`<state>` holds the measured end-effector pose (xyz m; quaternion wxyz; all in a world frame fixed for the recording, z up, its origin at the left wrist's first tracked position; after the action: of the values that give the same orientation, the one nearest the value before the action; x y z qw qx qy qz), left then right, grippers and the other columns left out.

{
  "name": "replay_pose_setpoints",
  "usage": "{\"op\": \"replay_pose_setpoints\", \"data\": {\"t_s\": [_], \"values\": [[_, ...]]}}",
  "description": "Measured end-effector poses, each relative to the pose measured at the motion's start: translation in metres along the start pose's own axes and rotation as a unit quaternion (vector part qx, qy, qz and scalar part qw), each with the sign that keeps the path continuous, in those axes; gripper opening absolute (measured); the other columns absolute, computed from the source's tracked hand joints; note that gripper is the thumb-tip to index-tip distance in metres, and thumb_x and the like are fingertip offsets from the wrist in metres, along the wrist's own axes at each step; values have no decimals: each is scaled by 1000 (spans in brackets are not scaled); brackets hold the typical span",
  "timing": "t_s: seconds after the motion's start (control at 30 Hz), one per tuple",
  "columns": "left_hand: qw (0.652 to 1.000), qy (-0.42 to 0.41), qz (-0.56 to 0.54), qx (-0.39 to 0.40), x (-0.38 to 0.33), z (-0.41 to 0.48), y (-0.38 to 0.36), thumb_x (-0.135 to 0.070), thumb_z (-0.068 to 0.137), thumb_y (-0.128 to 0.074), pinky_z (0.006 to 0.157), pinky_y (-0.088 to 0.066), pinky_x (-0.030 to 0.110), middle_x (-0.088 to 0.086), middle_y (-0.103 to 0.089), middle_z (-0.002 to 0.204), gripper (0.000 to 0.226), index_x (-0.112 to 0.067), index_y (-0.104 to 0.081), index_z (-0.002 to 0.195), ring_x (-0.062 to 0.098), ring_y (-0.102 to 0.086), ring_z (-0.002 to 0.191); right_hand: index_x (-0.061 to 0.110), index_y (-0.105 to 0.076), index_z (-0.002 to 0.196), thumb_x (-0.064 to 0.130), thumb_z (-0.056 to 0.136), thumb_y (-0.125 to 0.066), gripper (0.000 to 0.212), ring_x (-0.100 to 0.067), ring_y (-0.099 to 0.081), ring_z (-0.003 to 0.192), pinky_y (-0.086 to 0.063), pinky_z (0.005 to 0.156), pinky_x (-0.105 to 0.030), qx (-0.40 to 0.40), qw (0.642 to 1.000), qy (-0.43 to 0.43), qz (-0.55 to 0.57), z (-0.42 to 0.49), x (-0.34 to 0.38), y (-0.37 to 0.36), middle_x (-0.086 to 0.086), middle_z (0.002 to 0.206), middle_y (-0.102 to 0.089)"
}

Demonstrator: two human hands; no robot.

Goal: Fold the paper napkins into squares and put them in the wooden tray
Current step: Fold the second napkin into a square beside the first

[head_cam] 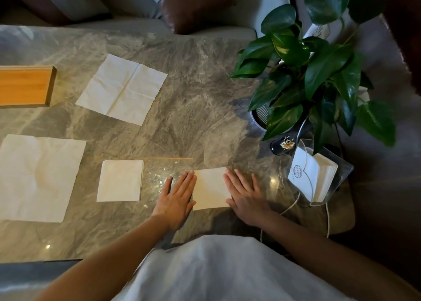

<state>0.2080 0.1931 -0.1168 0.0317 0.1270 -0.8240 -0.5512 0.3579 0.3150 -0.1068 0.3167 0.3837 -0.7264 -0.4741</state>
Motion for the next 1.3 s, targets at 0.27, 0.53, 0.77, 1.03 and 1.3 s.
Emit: {"op": "replay_pose_setpoints", "data": {"t_s": [0.27,0.53,0.77,1.03,1.3], "values": [[884,162,-430,-83,1,-13,29,-27,85,-58,87,-50,39,5,-49,126,55,-17,-34,134,22,-54,109,24,-48,130,32,75,-63,57,-26,-48,123,-25,112,-60,-69,995,-6,73,-4,23,17,-3,136,-49],[641,283,-709,80,-9,4,17,-19,89,-60,51,-45,18,7,-54,84,42,-2,-38,121,15,-55,67,26,-57,118,29,59,-68,60,-26,-57,107,-41,100,-53,-78,991,-48,99,-3,23,19,1,125,-57],[853,214,-476,23,5,20,33,-23,83,-63,69,-44,33,2,-59,80,18,-13,-57,97,23,-57,78,22,-59,120,25,65,-68,56,-27,-56,108,-43,97,-46,-87,991,-32,102,-6,24,24,-3,125,-58],[727,194,-658,7,-6,21,48,-7,88,-52,71,-45,33,8,-60,82,12,-12,-62,91,24,-58,79,15,-56,118,14,81,-66,38,-21,-50,114,-42,99,-47,-118,894,-155,402,-2,3,38,-2,118,-57],[597,203,-776,9,-1,6,54,-7,93,-43,69,-47,33,12,-62,89,25,-14,-63,106,23,-57,80,9,-45,127,9,88,-64,43,-22,-58,106,-50,86,-33,-64,723,-265,635,8,11,20,-10,122,-56]]}}
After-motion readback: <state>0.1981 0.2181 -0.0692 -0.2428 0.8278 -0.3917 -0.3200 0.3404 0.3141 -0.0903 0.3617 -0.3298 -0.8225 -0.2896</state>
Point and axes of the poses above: each hand's wrist, its own z-axis towards the middle knuckle, its own y-axis out of the back of the hand, x = y × z, the point moved 7 cm from there along z, towards the middle knuckle
